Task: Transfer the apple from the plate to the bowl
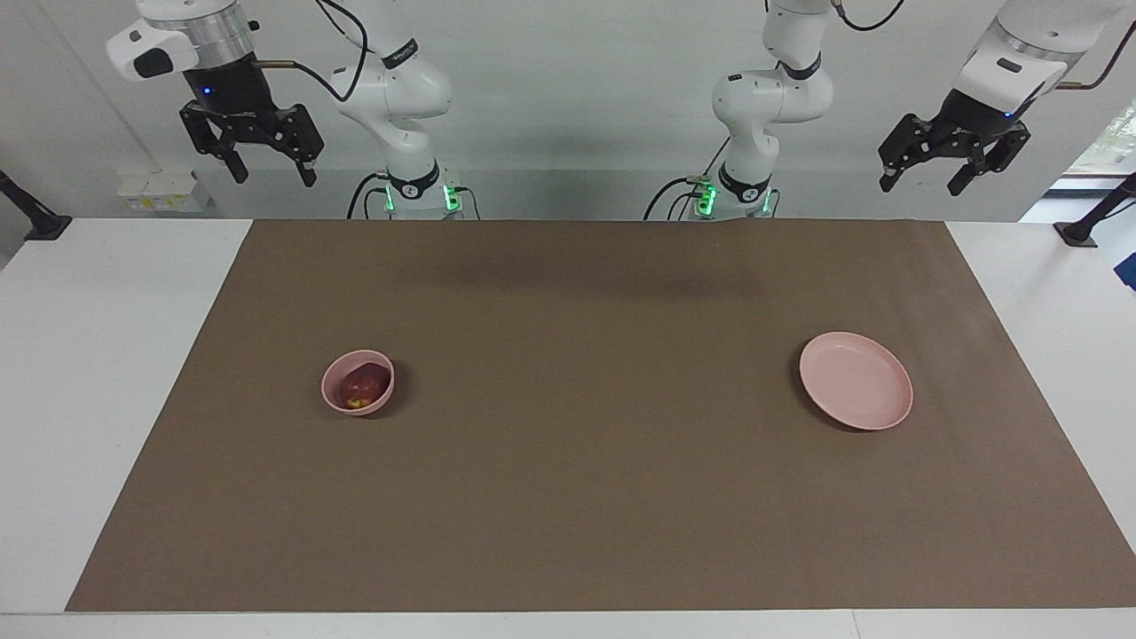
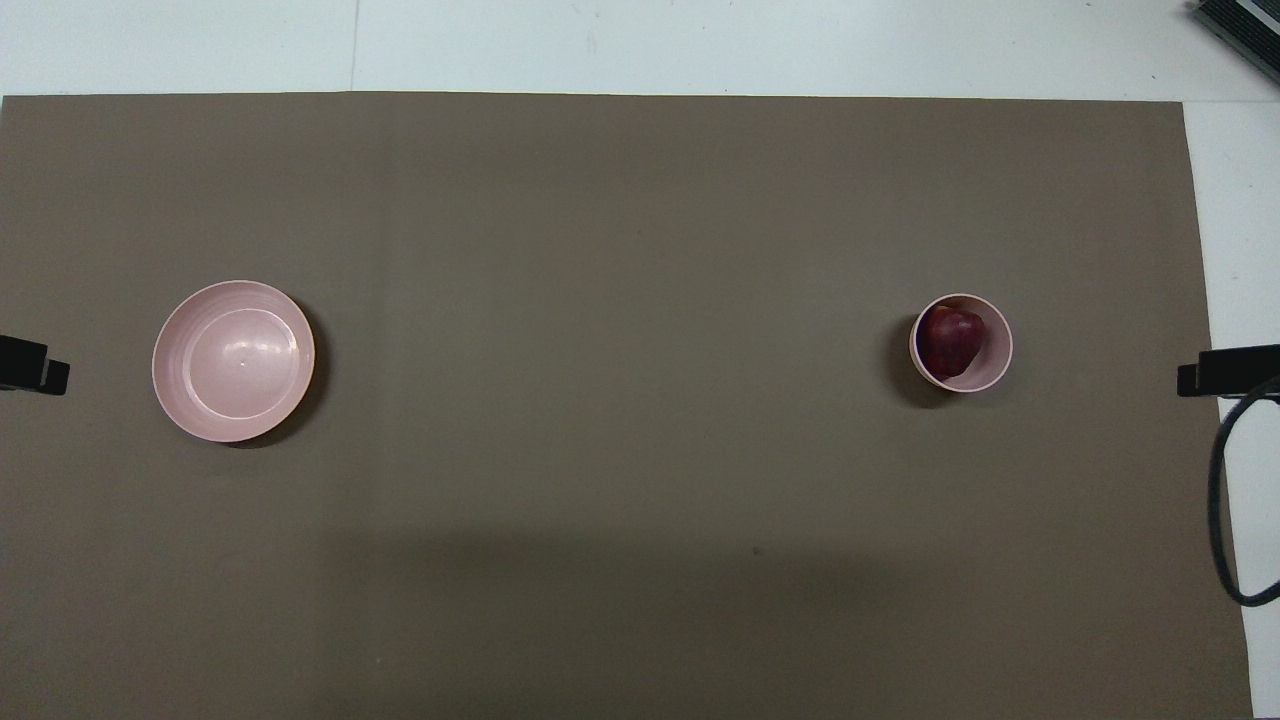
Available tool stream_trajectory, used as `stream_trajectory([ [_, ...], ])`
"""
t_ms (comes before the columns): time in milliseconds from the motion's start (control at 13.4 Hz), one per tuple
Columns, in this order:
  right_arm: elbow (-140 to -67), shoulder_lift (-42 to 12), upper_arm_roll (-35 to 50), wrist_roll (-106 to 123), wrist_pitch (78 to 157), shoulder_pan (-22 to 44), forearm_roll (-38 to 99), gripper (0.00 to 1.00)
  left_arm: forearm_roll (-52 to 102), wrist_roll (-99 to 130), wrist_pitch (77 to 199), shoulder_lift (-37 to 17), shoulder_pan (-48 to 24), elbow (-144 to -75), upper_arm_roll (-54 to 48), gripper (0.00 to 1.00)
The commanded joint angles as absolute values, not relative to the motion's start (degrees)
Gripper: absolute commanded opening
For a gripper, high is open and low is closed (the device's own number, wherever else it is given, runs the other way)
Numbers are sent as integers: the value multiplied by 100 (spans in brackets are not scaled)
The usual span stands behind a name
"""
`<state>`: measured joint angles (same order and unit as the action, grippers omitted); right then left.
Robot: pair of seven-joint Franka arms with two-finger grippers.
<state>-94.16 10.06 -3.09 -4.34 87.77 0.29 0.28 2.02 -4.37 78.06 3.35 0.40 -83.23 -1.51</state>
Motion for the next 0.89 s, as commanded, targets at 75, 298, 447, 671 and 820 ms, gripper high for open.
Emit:
stream_trajectory([
  [75, -8994, 634, -264, -317, 8580, -105, -97, 100, 264, -457, 7840, 457, 123, -8464, -193, 100],
  [298, -8552, 387, -281, -97, 8384, -97, -132, 100, 264, -439, 7840, 457, 123, -8464, -193, 100],
  [447, -8604, 396, -273, -88, 8525, -44, -236, 100, 264, -439, 7813, 466, 132, -8473, -185, 100],
  [671, -8613, 404, -211, -61, 8499, 9, -334, 100, 264, -448, 7822, 466, 132, -8473, -167, 100],
  [820, -8631, 413, -202, -62, 8490, 9, -299, 100, 264, -457, 7822, 466, 132, -8473, -167, 100],
])
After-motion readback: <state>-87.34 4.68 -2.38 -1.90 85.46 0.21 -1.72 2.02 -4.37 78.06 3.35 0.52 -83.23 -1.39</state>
